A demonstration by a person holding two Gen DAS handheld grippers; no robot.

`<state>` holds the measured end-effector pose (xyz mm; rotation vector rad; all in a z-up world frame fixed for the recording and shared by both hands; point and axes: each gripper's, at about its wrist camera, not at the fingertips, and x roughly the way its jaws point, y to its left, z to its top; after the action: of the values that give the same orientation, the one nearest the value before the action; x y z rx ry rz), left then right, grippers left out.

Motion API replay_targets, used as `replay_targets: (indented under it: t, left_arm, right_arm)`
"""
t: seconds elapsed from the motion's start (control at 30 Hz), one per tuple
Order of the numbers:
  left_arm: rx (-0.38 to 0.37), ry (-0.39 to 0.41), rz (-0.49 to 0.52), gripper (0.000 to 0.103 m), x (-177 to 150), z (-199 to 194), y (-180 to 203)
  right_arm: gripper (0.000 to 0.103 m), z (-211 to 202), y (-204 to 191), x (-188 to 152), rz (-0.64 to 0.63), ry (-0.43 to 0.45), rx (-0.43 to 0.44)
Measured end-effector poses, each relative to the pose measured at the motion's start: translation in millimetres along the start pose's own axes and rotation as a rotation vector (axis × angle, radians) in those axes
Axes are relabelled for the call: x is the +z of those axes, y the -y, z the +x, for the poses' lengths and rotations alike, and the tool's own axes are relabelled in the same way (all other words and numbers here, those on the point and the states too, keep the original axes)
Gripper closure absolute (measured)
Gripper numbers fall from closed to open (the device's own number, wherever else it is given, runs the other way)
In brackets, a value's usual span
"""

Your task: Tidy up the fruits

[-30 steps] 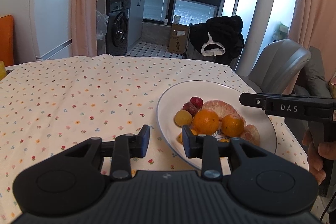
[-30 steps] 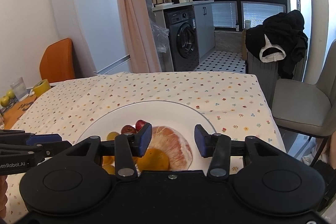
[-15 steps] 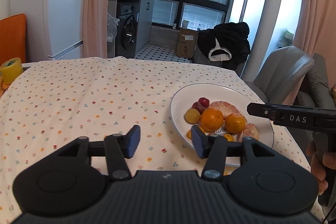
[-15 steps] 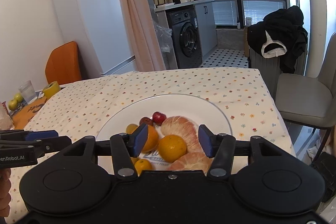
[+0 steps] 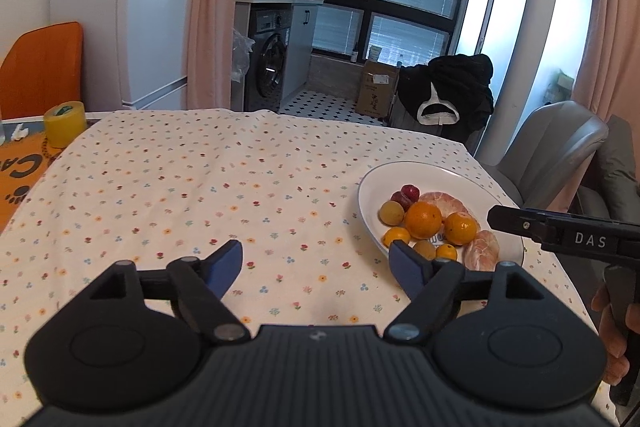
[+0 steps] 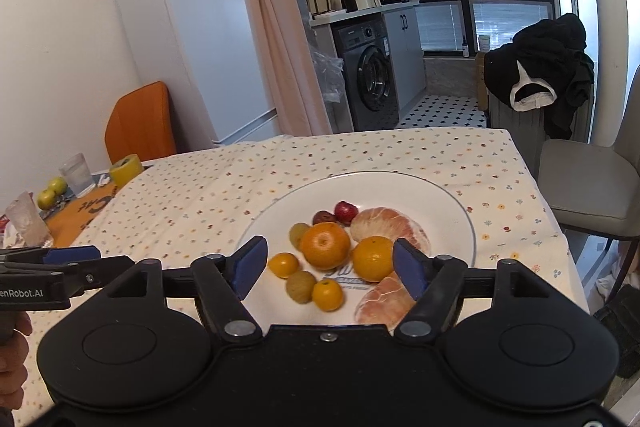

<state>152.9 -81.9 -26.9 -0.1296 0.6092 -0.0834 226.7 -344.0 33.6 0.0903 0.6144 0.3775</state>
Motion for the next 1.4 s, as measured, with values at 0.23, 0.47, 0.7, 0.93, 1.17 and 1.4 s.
replay_targets:
  t: [0.23,0.47,0.7,0.93,1.17,1.4]
  left_arm:
    - [0.014,0.049,-0.013,0.013,0,-25,-8]
    - [0.013,0.081,-0.030,0.011,-4,-49,-17]
    - [0.020,0.110,-0.030,0.009,-6,-70,-25]
    - [0.026,0.129,-0.035,0.007,-12,-93,-38]
    - [0.036,0.150,-0.028,0.007,-17,-120,-48]
    - [0.042,0.154,-0.029,0.007,-21,-145,-55]
  right_arm:
    - [0.005,-20,-9,-2,0.035,0.044,0.022]
    - [0.000,-37,-25,-5,0.008,0.052,0.024]
    - [0.000,-57,-32,-11,0.040,0.112,0.054]
    - [0.000,-71,-39,-14,0.060,0.118,0.054]
    - [0.000,-82,-45,-19,0.089,0.106,0.067]
    - [0.000,-97,-56,-19,0.074,0.063,0.110]
